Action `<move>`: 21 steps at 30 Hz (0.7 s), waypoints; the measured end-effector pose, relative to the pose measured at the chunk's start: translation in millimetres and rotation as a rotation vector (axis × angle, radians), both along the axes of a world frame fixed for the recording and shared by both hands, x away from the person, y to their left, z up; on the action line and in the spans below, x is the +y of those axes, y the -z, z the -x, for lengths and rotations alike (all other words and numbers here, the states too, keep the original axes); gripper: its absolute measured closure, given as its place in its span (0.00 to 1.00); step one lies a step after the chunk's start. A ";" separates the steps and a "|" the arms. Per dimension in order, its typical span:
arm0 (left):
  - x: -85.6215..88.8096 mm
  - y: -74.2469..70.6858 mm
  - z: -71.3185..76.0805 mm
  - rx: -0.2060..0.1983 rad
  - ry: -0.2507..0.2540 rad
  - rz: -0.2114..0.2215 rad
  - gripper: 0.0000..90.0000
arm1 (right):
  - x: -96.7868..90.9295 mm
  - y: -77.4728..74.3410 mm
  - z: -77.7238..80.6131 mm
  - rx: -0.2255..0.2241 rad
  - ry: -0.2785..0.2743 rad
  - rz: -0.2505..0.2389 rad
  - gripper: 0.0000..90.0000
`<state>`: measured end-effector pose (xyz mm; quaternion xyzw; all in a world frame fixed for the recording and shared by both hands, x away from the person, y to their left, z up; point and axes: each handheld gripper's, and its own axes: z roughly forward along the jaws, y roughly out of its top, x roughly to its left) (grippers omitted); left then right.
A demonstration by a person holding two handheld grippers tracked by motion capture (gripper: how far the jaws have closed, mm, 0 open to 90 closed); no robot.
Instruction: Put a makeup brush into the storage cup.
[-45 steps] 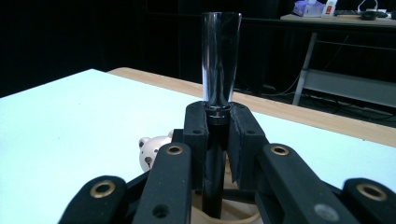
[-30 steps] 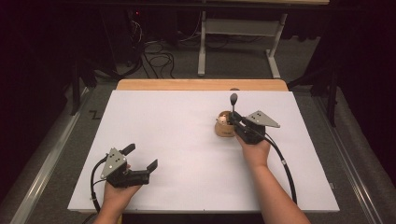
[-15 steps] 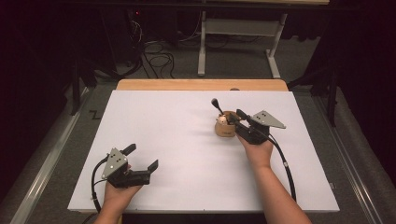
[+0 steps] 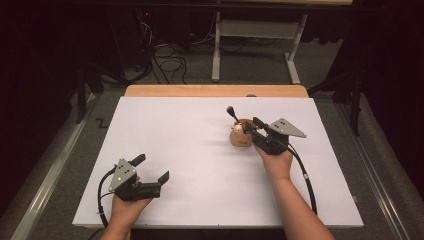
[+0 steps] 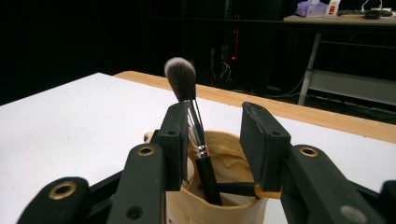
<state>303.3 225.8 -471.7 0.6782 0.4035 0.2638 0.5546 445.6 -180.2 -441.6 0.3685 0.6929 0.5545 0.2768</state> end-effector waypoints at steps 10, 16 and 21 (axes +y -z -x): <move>-0.1 0.2 -0.3 0.002 0.001 0.001 0.01 | -0.3 -0.3 1.6 0.002 -0.008 0.005 0.70; 0.0 0.1 -0.3 0.002 0.000 0.000 0.01 | 0.2 -0.8 3.9 0.004 -0.012 0.012 0.70; -1.0 0.9 -1.0 0.005 0.003 -0.007 0.01 | 0.3 0.5 7.4 0.008 -0.016 0.020 0.70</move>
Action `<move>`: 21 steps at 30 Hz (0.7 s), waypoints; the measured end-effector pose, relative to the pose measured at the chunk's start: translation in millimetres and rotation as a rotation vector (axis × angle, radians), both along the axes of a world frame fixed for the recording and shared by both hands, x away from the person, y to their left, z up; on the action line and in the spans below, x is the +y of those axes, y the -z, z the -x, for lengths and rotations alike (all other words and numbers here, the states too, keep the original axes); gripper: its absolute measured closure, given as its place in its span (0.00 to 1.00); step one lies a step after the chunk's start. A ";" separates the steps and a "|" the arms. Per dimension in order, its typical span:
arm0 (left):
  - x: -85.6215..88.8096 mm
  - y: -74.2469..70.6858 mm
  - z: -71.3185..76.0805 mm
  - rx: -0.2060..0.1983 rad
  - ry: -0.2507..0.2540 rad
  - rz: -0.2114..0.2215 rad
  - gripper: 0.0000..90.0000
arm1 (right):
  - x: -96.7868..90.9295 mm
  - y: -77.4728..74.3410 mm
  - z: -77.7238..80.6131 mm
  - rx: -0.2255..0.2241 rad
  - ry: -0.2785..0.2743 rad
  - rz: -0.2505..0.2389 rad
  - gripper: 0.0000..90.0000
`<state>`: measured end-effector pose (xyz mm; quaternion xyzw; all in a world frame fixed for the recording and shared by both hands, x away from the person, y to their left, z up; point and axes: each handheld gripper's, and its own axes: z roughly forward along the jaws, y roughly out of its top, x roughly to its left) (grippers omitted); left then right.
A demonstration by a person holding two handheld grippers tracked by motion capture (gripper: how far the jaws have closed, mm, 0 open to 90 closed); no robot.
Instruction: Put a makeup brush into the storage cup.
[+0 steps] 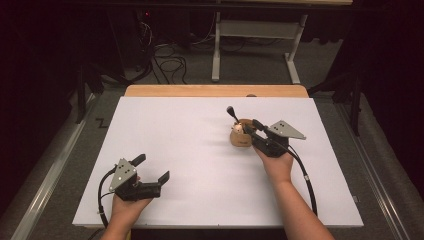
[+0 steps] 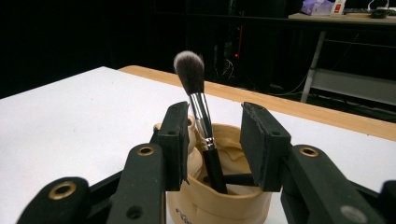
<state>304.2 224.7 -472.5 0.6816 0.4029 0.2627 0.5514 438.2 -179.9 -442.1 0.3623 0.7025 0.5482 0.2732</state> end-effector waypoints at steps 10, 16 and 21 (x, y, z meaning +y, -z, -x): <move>-1.8 0.8 -0.4 0.004 0.004 -0.004 0.01 | -1.7 5.0 7.5 0.009 -0.017 0.008 0.69; -3.4 1.0 -0.4 0.005 0.010 -0.008 0.01 | -4.0 4.4 11.9 0.015 -0.037 0.010 0.64; -3.2 1.4 -1.0 0.010 0.013 -0.010 0.00 | -4.4 3.9 17.3 0.029 -0.056 0.009 0.57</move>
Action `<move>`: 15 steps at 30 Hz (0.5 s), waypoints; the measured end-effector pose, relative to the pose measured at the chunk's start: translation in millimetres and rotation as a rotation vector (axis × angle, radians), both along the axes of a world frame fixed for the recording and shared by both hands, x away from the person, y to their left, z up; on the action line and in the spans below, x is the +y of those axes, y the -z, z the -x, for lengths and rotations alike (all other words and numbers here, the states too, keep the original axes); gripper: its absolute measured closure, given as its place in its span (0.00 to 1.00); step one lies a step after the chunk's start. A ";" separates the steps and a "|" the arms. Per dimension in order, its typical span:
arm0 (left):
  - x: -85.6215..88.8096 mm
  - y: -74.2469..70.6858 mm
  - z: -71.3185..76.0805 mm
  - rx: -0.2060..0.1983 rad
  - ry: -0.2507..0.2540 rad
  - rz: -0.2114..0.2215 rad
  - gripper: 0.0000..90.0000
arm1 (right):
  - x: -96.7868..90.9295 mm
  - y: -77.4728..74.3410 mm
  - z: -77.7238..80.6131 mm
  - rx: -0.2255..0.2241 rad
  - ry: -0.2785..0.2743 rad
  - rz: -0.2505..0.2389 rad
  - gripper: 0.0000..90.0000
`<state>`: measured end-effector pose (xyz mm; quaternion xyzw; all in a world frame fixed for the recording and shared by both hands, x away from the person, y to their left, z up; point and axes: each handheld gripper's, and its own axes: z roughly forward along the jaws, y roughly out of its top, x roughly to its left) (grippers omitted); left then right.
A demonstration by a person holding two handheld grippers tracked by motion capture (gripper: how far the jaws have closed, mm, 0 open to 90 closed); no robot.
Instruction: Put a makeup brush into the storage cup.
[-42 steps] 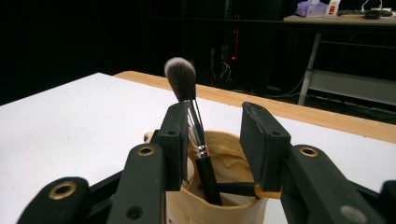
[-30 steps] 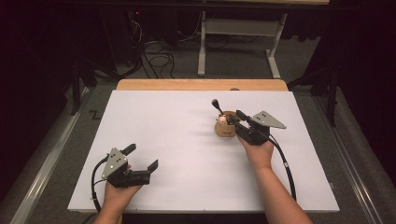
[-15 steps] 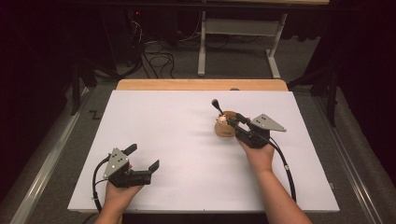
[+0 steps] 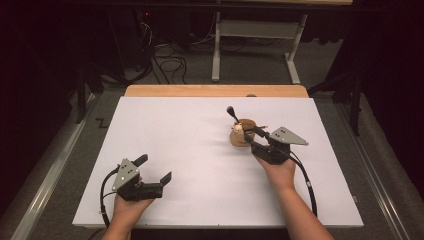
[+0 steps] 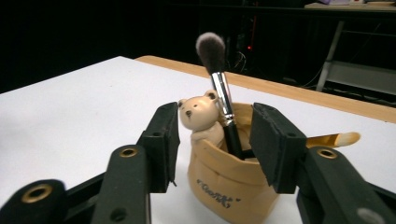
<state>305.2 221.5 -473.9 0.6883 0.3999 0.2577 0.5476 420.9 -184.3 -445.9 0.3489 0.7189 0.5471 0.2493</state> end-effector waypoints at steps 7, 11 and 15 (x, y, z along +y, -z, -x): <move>0.2 -0.3 0.5 -0.003 -0.003 0.005 0.00 | 1.0 -0.4 7.5 0.022 -0.057 -0.023 0.42; 0.0 -0.6 0.6 -0.005 -0.007 0.008 0.00 | 1.1 -0.8 14.2 0.020 -0.076 -0.007 0.32; -0.7 -0.3 0.5 -0.004 -0.003 0.003 0.00 | -0.3 -3.0 21.0 0.023 -0.091 0.012 0.21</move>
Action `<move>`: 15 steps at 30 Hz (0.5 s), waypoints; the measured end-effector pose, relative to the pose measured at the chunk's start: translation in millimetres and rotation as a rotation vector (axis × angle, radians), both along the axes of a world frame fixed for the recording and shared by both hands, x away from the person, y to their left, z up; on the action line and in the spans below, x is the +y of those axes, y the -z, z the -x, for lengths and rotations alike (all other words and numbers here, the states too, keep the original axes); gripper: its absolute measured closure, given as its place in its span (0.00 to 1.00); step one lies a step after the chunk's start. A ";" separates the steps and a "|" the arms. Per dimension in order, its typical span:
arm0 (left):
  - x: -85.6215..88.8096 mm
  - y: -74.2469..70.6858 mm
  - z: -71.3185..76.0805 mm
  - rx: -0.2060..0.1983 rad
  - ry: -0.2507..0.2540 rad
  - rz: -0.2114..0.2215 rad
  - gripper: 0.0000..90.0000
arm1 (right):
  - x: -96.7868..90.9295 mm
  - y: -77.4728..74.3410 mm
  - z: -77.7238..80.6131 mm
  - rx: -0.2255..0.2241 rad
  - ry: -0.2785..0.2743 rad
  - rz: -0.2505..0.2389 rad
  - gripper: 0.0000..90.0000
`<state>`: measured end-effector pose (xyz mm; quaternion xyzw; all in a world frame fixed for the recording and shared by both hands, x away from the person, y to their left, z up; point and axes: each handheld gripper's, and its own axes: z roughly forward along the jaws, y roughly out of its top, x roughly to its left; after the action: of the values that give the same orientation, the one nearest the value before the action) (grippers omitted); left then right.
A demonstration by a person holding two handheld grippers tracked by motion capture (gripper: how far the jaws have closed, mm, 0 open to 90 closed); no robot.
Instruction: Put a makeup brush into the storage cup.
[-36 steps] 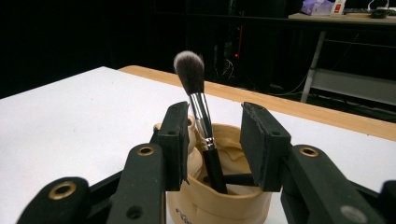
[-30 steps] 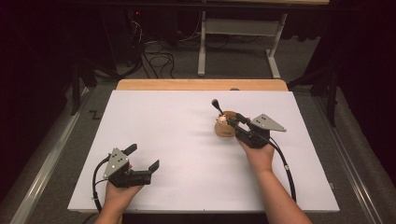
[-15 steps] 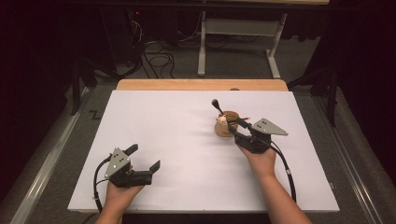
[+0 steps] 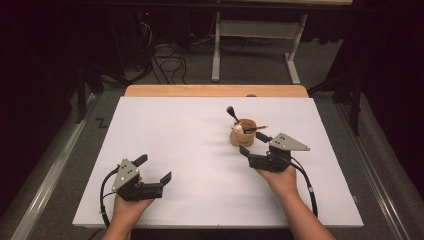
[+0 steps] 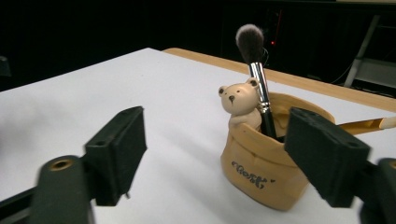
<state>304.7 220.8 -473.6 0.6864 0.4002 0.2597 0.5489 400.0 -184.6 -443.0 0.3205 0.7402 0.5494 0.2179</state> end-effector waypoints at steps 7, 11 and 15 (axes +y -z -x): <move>-1.0 0.2 0.1 0.002 0.001 0.000 0.00 | -7.4 -2.9 12.1 -0.006 -0.008 0.006 0.04; -0.6 0.1 0.6 0.002 0.000 0.000 0.00 | -16.2 -1.9 18.5 -0.005 0.011 0.012 0.00; -0.4 -0.1 0.8 0.001 -0.002 0.010 0.00 | -28.3 -1.1 27.3 -0.011 0.012 0.015 0.00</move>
<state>303.9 220.4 -473.4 0.6833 0.4023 0.2580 0.5520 372.7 -212.9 -441.8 0.3203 0.7411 0.5444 0.2277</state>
